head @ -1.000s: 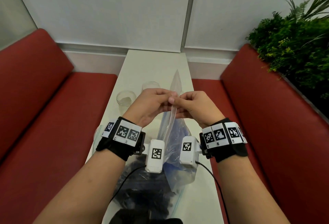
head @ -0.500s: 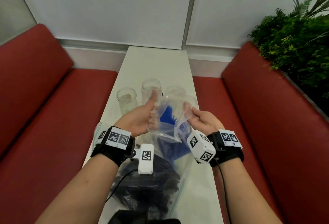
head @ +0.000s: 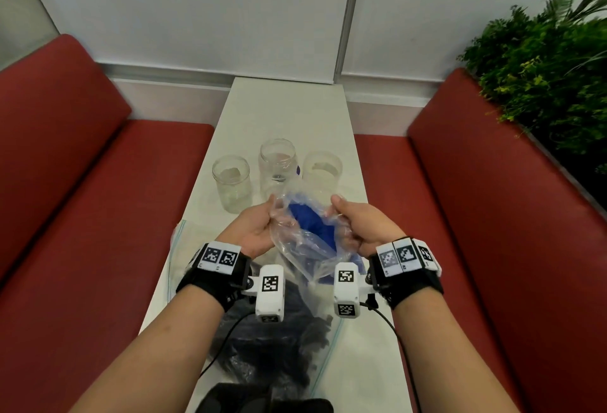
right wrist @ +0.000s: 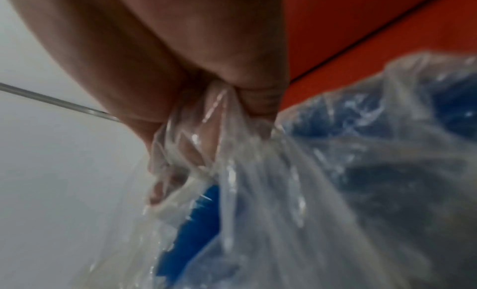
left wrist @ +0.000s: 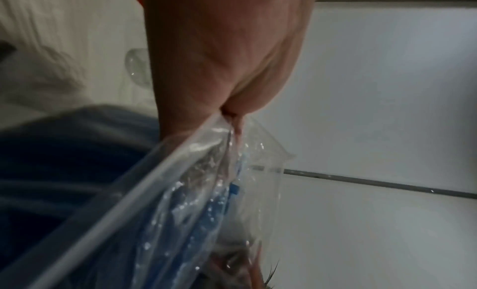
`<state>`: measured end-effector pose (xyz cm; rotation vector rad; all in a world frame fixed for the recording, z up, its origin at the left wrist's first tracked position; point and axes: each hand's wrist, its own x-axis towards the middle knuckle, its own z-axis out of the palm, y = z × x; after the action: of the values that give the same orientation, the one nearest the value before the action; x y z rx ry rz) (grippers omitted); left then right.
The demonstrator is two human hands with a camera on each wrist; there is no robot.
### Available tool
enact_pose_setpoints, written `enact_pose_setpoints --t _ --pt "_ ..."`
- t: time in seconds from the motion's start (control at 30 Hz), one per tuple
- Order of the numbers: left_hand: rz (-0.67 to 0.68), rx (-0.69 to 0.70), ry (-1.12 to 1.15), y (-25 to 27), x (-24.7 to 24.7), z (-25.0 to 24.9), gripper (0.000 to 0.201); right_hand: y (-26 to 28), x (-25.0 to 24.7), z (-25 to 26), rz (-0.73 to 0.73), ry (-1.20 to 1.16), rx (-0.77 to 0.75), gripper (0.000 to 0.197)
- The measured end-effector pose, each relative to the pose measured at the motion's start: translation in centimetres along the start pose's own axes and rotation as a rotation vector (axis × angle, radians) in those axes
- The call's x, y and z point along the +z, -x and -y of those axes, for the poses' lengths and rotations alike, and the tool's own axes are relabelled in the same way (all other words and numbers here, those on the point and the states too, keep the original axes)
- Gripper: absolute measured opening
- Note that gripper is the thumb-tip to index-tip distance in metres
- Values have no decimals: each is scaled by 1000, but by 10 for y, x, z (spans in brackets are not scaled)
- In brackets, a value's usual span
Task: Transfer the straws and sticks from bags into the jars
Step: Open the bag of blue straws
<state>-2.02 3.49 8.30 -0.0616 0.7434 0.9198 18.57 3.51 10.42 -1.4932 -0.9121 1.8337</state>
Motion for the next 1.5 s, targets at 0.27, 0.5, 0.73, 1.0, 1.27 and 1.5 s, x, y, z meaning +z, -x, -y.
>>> enact_pose_setpoints --t 0.27,0.5,0.73,1.0,1.27,1.5 --pt "-71 282 -922 12 -1 -3 48 -12 4 1 -71 -616 101 39" --pt "-138 1468 -2119 7 6 13 71 -19 14 8 -252 -411 30 40" --pt "-143 892 -2333 -9 4 22 81 -23 13 15 -47 -273 37 43" --pt "-328 827 -1845 -26 24 7 21 -13 7 15 -52 442 -95 49" --pt "-260 283 -307 -13 20 -16 25 1 0 -1 -523 1206 -1 36" --pt "-243 115 -270 -10 15 -5 19 -22 -18 -5 -578 538 -262 23"
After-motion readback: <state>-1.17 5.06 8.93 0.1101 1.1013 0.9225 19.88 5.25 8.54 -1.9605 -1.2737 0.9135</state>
